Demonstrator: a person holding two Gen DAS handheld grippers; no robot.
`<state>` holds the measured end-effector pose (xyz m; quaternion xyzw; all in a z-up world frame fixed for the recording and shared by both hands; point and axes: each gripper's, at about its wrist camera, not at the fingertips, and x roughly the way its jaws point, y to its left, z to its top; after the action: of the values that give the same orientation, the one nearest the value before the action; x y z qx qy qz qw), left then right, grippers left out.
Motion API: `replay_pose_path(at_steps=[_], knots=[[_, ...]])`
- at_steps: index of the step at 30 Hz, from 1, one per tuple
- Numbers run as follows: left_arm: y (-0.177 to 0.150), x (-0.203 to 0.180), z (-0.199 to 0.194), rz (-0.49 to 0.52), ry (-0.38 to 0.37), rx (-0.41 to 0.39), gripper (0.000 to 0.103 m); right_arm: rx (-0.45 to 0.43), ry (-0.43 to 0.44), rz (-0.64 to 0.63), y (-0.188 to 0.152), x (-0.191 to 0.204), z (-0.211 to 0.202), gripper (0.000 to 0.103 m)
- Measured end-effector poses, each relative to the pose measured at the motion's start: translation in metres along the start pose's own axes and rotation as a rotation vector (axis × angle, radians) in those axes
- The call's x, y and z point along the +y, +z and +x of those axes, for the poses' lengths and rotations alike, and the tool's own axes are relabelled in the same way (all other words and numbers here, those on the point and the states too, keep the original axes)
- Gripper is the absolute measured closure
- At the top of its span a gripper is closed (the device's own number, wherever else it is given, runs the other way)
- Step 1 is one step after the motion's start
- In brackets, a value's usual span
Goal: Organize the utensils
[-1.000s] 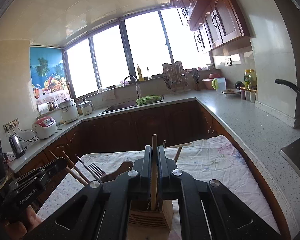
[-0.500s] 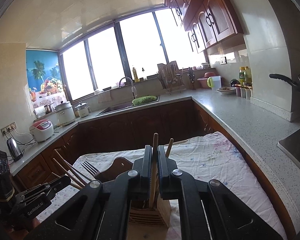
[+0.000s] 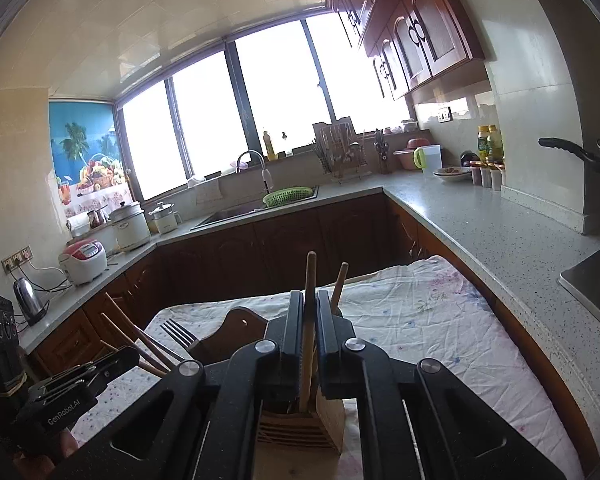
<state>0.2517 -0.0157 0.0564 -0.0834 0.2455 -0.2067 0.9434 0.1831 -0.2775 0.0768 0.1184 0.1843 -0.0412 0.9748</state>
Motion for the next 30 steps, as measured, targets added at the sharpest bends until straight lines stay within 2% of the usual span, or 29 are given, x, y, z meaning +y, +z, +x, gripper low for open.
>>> replay_pose_path(at_steps=[9,12,14,16,19,21,23,25,26,28,30], knots=[[0.002,-0.005,0.005,-0.006,0.006,0.027,0.098,0.038,0.02,0.012,-0.004,-0.003,0.004,0.096],[0.004,-0.007,0.004,-0.01,0.002,0.033,0.097,0.043,0.026,0.017,-0.003,-0.004,0.002,0.092],[0.004,-0.009,0.0,-0.01,0.001,0.028,0.087,0.045,0.039,0.034,-0.003,-0.006,0.0,0.087],[0.004,-0.011,-0.006,-0.011,0.004,0.014,0.08,0.032,0.04,0.045,-0.002,-0.008,-0.006,0.07],[0.001,-0.015,-0.016,-0.008,0.002,-0.001,0.073,0.009,0.041,0.059,0.0,-0.012,-0.015,0.056],[-0.001,-0.016,-0.024,-0.009,0.012,-0.013,0.059,0.0,0.04,0.068,0.001,-0.013,-0.02,0.055],[-0.005,-0.014,-0.034,-0.019,0.033,-0.03,0.038,-0.006,0.044,0.08,0.001,-0.016,-0.025,0.049],[-0.009,-0.011,-0.044,-0.031,0.049,-0.045,0.03,-0.019,0.054,0.09,0.0,-0.018,-0.031,0.031],[-0.012,-0.009,-0.047,-0.037,0.058,-0.047,0.023,-0.027,0.054,0.091,-0.001,-0.018,-0.035,0.028],[-0.019,-0.005,-0.056,-0.052,0.079,-0.054,0.018,-0.037,0.056,0.09,-0.004,-0.018,-0.041,0.019],[-0.027,-0.003,-0.065,-0.062,0.091,-0.05,0.016,-0.039,0.06,0.088,-0.009,-0.017,-0.047,0.016]])
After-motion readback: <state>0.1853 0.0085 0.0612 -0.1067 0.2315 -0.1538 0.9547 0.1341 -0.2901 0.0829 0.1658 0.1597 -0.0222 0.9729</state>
